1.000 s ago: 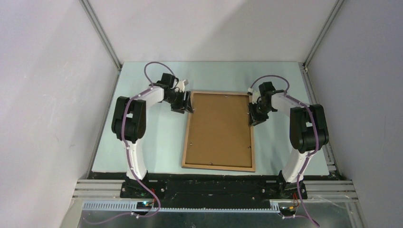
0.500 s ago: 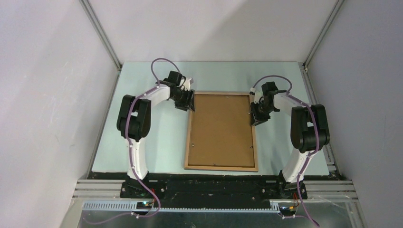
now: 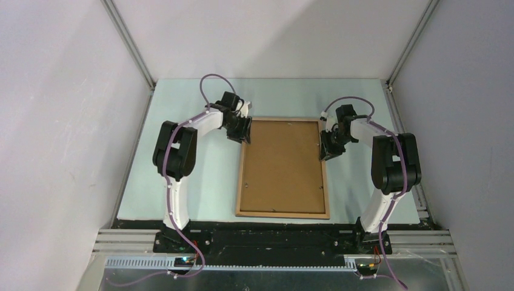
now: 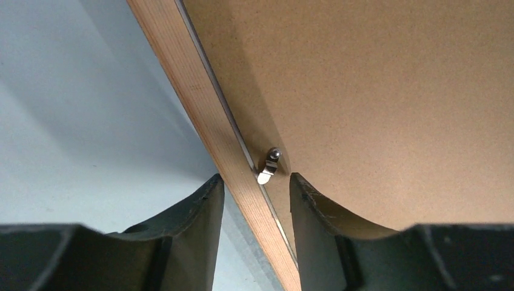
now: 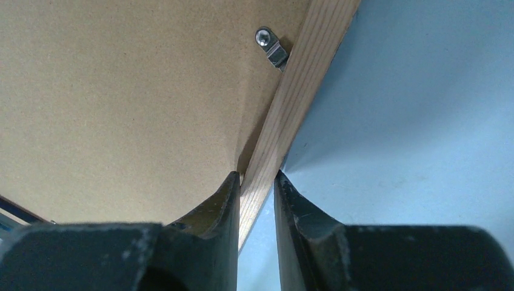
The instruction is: Put the photo into the frame
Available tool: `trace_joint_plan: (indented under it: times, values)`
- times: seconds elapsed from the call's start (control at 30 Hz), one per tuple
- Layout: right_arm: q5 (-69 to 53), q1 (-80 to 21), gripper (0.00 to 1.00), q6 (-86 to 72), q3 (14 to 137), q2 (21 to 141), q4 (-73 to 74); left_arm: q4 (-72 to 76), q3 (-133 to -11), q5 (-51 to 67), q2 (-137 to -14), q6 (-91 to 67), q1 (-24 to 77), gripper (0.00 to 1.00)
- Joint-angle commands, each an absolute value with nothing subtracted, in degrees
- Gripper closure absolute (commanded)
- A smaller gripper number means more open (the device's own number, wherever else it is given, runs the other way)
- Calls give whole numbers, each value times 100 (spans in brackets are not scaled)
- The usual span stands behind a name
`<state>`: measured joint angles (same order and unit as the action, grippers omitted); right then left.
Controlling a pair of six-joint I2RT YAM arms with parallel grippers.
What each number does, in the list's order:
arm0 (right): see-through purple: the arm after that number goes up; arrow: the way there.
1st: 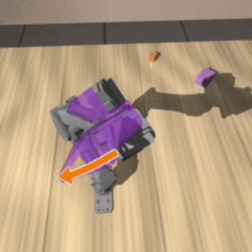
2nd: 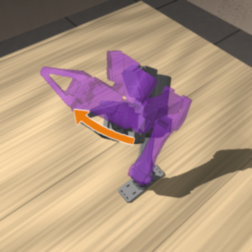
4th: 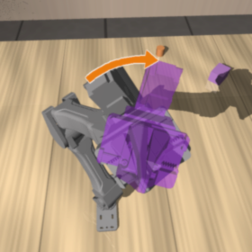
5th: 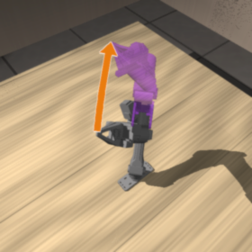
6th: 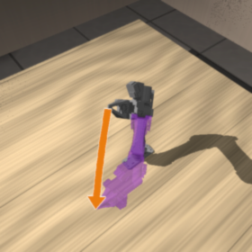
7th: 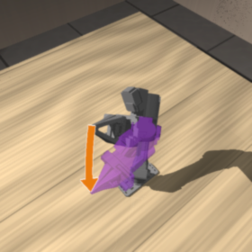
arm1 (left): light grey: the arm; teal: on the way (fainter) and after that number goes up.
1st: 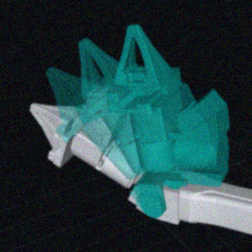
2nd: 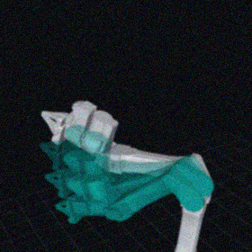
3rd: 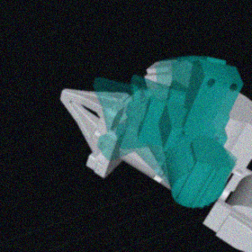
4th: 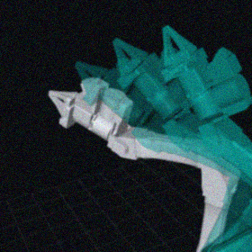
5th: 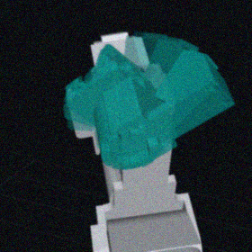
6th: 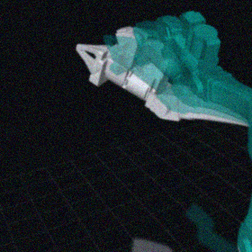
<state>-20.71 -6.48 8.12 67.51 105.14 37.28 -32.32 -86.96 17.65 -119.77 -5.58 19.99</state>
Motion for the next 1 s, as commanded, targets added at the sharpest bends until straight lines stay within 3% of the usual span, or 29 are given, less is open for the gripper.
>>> trace_joint_plan:
  times: [0.0,0.97]
  values:
    - [-2292,-566,100,967,6741,10543,3769,-3224,-8929,1565,-12061,-589,2064,53]
    - [-2492,-491,100,955,6741,10659,3789,-3261,-9059,1605,-12248,-632,2101,77]
